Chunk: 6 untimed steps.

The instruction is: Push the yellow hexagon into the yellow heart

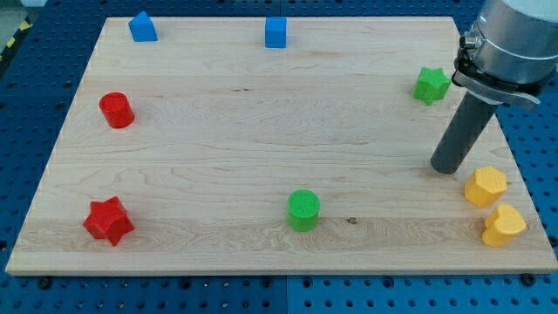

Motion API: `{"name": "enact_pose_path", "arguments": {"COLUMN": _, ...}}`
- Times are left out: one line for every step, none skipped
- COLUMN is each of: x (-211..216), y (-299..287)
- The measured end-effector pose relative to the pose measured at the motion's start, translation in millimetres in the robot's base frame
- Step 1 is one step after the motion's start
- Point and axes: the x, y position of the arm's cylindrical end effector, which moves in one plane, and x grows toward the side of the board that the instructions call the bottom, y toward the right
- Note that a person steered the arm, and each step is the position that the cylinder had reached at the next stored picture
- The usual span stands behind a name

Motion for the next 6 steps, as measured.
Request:
{"name": "enact_pose_path", "arguments": {"x": 2.7, "y": 16.6}}
{"name": "enact_pose_path", "arguments": {"x": 2.7, "y": 28.7}}
{"name": "enact_pose_path", "arguments": {"x": 9.8, "y": 39.2}}
{"name": "enact_pose_path", "arguments": {"x": 17.7, "y": 47.9}}
{"name": "enact_pose_path", "arguments": {"x": 17.7, "y": 48.9}}
{"name": "enact_pose_path", "arguments": {"x": -4.2, "y": 32.4}}
